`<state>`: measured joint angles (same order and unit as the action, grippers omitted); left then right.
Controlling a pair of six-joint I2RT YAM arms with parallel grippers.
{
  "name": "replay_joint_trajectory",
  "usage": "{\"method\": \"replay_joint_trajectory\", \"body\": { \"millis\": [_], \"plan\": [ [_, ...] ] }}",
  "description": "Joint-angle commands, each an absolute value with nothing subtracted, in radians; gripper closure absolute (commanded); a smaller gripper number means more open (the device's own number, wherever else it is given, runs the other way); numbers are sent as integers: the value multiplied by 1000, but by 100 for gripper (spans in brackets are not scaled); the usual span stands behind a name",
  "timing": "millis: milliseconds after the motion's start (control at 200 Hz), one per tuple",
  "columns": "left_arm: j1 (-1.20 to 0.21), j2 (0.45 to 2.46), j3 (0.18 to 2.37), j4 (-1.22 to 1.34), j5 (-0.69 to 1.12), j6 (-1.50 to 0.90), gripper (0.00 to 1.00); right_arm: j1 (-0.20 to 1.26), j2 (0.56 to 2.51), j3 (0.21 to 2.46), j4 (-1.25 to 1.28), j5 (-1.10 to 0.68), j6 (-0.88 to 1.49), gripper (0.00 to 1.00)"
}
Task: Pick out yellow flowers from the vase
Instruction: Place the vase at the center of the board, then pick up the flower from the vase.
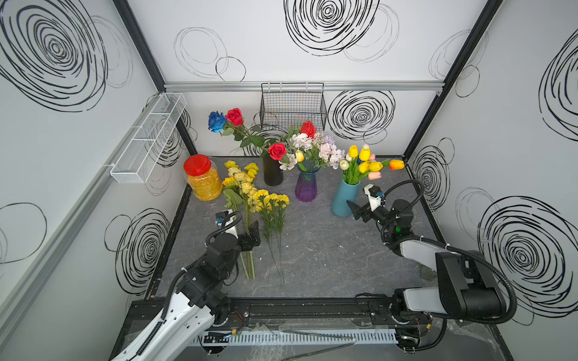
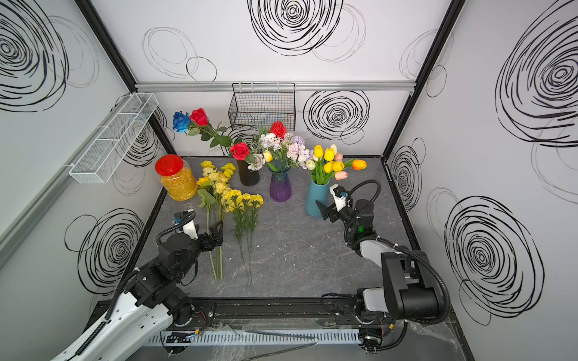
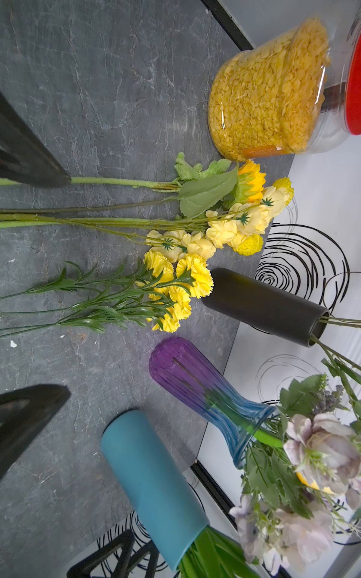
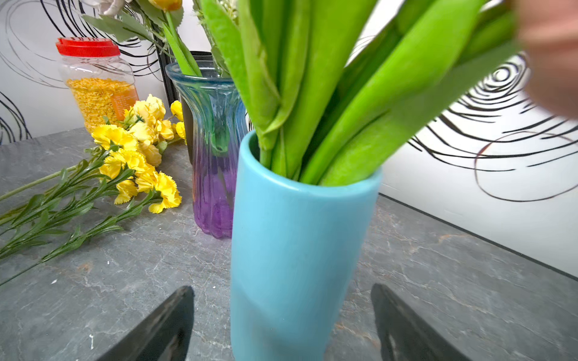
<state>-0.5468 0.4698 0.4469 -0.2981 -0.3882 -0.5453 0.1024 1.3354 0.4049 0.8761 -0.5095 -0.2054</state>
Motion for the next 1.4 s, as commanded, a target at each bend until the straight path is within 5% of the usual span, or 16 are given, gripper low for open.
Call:
{"method": "replay_joint_trajectory", "body": {
  "millis": [0,260,560,680,1396],
  "plan": [
    [-539,468,446,-284,-387,-537,1,108,1296,367,960,-444,-160,13],
    [-540,454,442,-270,-355,-536,1,195,1077,278,928,-327,7,32],
    [-538,479,444,-234,-304,-525,1,302,829,300,709,-149,24,40],
    [-538,474,438,-227,-293,-523,0,278,860,340,749,-163,26,58],
    [-540,465,428,-232,-302,-525,1,229,1060,545,879,-195,-37,64]
  ]
}}
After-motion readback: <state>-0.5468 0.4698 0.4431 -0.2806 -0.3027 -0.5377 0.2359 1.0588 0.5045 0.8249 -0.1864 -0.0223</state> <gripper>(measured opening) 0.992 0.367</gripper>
